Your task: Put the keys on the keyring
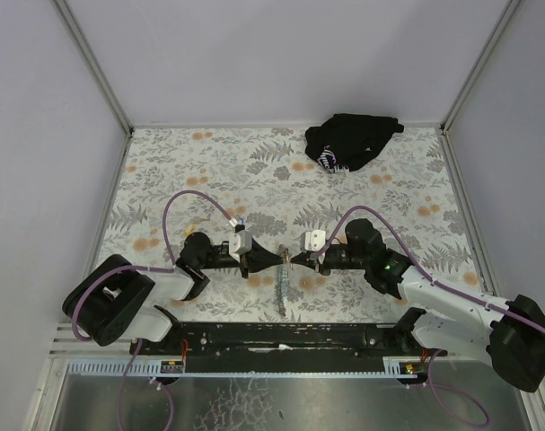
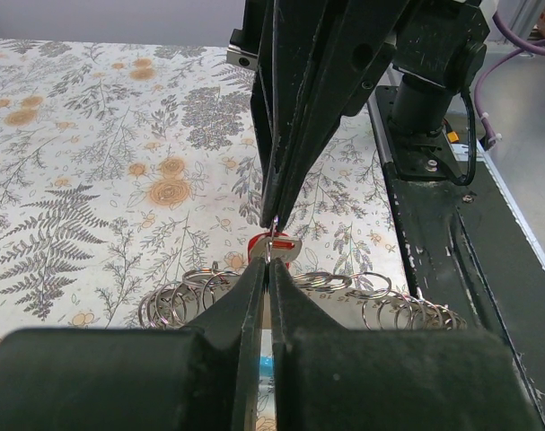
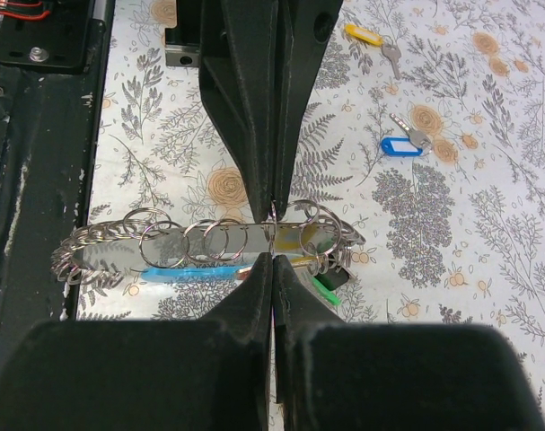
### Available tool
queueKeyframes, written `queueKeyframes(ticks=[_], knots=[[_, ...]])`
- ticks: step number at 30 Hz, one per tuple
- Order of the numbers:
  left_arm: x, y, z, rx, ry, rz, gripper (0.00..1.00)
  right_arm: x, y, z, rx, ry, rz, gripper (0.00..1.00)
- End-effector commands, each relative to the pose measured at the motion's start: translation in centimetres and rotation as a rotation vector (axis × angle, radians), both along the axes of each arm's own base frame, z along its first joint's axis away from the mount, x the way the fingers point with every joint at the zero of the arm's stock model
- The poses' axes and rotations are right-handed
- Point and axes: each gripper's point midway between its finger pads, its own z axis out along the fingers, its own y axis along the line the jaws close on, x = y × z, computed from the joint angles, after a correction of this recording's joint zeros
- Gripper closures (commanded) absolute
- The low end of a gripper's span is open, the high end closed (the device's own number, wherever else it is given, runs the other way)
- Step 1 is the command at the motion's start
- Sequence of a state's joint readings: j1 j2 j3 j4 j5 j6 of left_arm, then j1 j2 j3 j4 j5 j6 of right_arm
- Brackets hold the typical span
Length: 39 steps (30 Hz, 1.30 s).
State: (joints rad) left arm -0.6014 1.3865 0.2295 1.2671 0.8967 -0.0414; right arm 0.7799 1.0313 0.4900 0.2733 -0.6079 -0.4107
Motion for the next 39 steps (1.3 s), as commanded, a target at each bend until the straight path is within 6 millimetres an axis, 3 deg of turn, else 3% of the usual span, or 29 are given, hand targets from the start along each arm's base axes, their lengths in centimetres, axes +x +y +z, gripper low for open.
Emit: queueKeyframes(ticks=[1,39], knots=[[0.55,-0.29,2.31,-0.053,-0.091,0.013,1.00,0.61,0.32,1.23,0.026,-0.051,-0.017,1.00],[0.54,-0.54,2.20,-0.049,-0.080,0.007,1.00,0.08,0.62,1.18,0.020,-0.040,0.014,1.00]])
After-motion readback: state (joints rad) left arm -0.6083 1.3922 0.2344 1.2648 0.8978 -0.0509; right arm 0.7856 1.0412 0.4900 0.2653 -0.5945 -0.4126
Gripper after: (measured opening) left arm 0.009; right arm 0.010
